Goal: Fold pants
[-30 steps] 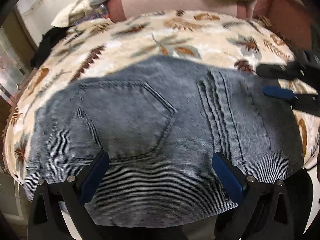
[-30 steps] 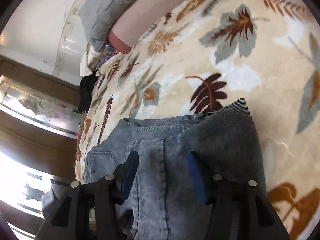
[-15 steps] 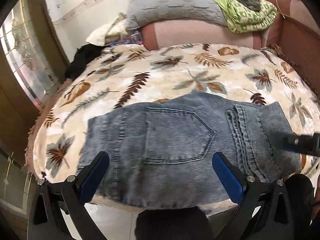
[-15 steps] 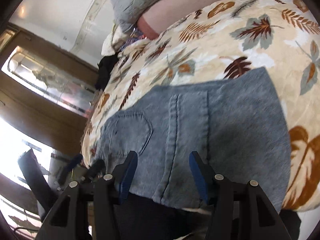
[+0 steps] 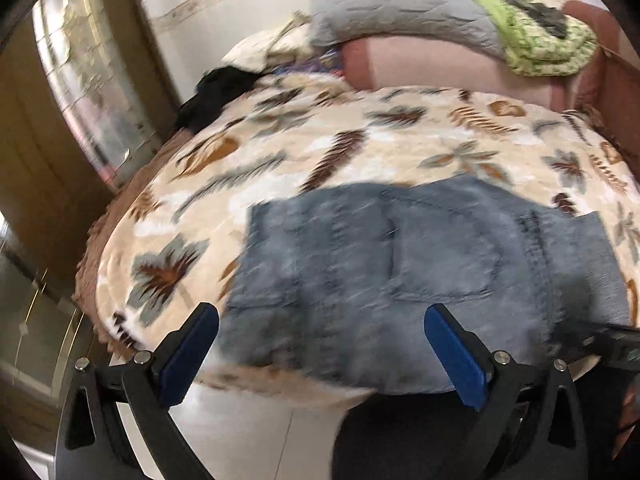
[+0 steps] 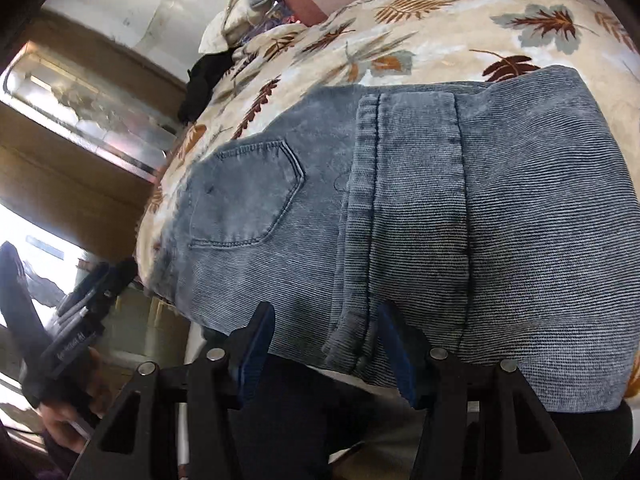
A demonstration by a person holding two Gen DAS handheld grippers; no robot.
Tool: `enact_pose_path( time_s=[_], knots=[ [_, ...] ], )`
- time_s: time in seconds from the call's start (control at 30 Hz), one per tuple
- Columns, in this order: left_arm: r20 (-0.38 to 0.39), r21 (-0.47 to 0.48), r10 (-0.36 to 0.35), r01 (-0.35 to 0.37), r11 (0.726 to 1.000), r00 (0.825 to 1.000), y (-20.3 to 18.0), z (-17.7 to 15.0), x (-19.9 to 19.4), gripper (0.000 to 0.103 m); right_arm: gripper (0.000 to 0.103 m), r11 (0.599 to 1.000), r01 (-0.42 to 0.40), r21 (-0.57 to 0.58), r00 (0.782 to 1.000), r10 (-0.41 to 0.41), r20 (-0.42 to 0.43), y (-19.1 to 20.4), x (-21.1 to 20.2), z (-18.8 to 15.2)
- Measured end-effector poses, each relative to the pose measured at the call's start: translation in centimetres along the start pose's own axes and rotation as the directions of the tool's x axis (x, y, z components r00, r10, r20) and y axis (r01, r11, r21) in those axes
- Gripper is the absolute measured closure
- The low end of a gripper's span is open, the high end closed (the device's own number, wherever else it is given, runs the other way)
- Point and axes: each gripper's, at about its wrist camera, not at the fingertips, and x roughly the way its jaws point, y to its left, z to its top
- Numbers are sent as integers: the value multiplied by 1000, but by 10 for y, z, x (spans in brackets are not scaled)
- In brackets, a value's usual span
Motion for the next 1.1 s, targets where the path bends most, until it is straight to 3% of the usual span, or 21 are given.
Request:
enact_pose_path(
  time_s=[0.17, 0.33, 0.63, 0.8, 0.93, 1.1],
  knots=[
    [-71, -65, 116, -120, 991, 991, 59, -31, 19, 0, 45, 997, -79, -27, 994, 81, 78, -1, -22, 0],
    [-123, -131, 158, -174, 976, 980, 99, -45, 27, 0, 45, 996, -83, -24, 984, 85, 157, -18, -38, -11],
    [-165, -260, -2, -42, 965, 986, 117, -37, 39, 0, 40, 996, -20, -91, 954, 46, 295, -26, -69, -37],
    [-153, -291, -48, 1, 957, 987, 111, -29, 39, 0, 39, 996, -13, -91, 956, 39, 289, -30, -65, -37],
    [-146, -255, -62, 23, 967, 987, 92, -21, 42, 0, 39, 995, -27, -101, 951, 57, 304, -32, -67, -38],
    [-178, -272, -111, 60, 961, 978, 81, -21, 64, 0, 39, 995, -41, -88, 951, 66, 304, -36, -67, -39]
  ],
)
